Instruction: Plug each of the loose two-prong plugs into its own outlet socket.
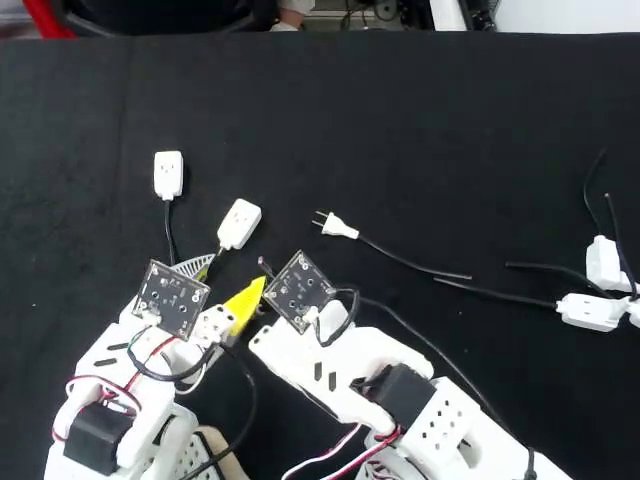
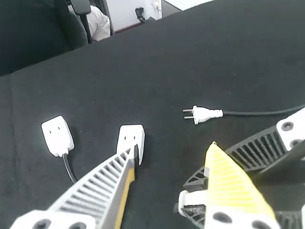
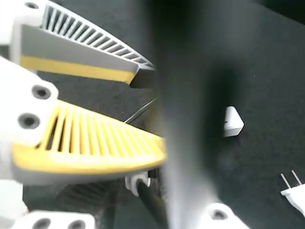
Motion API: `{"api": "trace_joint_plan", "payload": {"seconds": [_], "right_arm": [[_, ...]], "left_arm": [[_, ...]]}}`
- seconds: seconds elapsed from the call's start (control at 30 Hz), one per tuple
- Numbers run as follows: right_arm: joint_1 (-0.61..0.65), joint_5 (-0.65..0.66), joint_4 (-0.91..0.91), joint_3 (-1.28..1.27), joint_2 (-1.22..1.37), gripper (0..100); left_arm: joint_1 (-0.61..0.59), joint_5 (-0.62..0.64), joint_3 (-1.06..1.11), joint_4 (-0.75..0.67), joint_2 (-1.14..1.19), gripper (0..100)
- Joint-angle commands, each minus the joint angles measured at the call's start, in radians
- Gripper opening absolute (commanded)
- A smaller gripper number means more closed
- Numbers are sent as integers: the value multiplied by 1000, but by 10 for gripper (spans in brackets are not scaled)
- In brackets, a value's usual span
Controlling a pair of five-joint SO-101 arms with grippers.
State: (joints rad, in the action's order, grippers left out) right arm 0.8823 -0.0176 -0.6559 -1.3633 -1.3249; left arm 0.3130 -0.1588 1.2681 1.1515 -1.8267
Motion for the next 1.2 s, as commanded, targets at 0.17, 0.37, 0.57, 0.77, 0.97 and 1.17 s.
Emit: {"api": "trace_joint_plan", "payload": {"seconds": [0.17, 0.37, 0.57, 0.77, 0.97, 1.17], "right_arm": [[-107, 0, -193, 203, -1, 11], [-261, 6, -334, 348, 91, 11], [-468, 9, -390, 542, 390, 11], [-557, 181, -408, 690, 693, 11], [-620, 298, -448, 783, 817, 11], [-732, 267, -445, 802, 828, 11]], "left_arm": [[-349, -18, -30, 21, 2, 245], [-533, -18, 96, -117, 5, 249], [-604, -17, 295, -402, 8, 251], [-601, -8, 134, -368, 137, 251], [-565, 28, -150, -374, 583, 251], [-429, 23, -394, -374, 1039, 251]]}}
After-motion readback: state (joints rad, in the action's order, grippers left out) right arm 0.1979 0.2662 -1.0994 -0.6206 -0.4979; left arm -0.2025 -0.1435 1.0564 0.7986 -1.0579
